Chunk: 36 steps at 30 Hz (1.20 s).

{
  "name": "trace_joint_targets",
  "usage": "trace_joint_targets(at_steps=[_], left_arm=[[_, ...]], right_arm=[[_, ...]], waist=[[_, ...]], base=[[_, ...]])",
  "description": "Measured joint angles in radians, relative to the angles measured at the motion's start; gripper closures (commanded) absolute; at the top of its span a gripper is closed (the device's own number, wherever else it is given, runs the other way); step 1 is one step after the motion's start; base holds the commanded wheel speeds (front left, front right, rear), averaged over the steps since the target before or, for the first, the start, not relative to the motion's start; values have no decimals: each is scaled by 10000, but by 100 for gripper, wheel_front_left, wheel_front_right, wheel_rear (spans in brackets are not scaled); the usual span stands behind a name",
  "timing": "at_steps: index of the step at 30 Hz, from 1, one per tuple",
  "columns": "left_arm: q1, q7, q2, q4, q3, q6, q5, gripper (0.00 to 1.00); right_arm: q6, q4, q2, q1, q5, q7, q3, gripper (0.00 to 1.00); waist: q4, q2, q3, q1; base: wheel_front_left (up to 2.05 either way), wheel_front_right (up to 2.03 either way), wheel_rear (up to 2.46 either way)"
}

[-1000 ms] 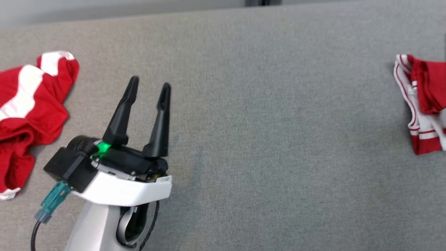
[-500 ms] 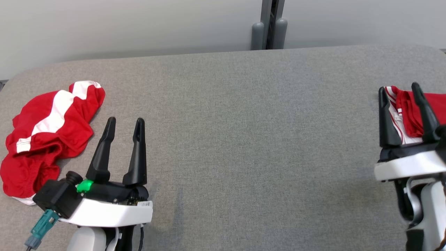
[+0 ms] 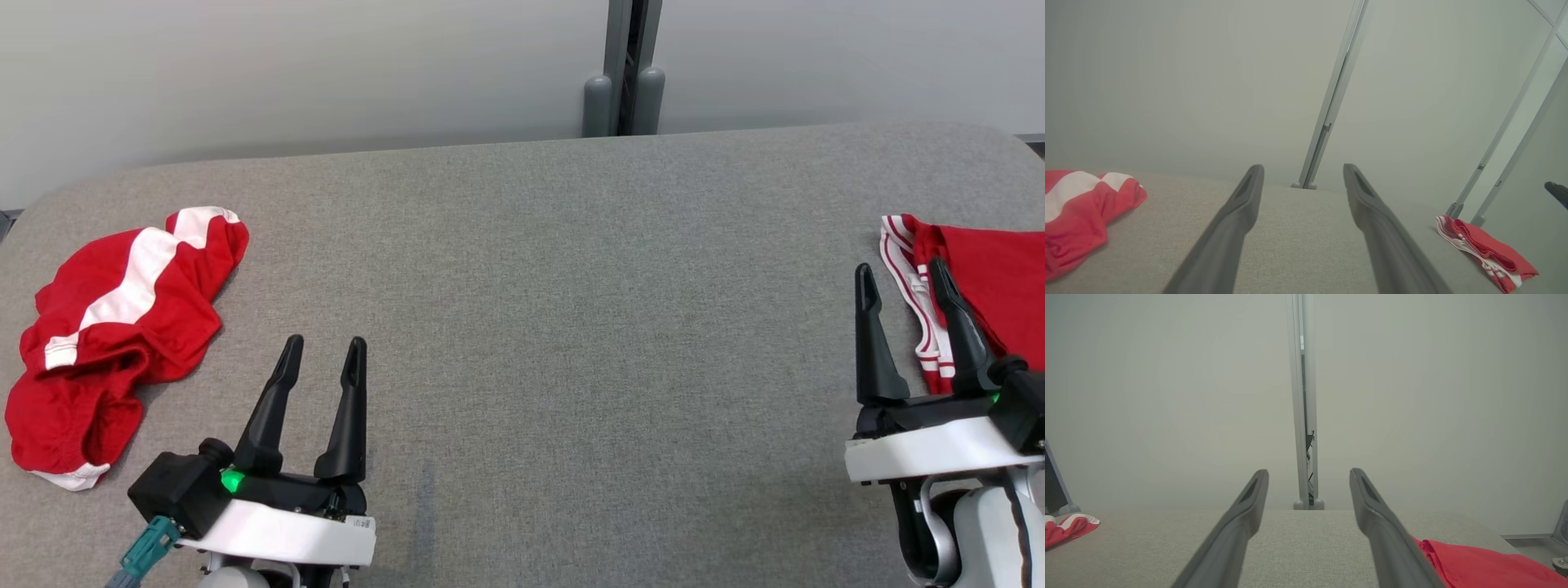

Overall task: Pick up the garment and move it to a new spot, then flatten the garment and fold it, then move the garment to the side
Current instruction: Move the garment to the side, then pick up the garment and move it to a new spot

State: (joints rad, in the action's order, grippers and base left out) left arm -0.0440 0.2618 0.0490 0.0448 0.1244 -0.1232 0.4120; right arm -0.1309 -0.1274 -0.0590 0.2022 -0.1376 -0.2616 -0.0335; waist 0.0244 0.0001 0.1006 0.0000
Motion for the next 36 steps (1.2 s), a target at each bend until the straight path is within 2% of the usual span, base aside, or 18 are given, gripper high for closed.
trace_joint_targets(at_steps=[36], left_arm=[[125, 0, -2, 337, 242, 59, -163, 0]], right_arm=[[0, 142, 90, -132, -86, 0, 516, 0]], waist=[[-29, 0, 77, 0]], base=[[0, 0, 0]])
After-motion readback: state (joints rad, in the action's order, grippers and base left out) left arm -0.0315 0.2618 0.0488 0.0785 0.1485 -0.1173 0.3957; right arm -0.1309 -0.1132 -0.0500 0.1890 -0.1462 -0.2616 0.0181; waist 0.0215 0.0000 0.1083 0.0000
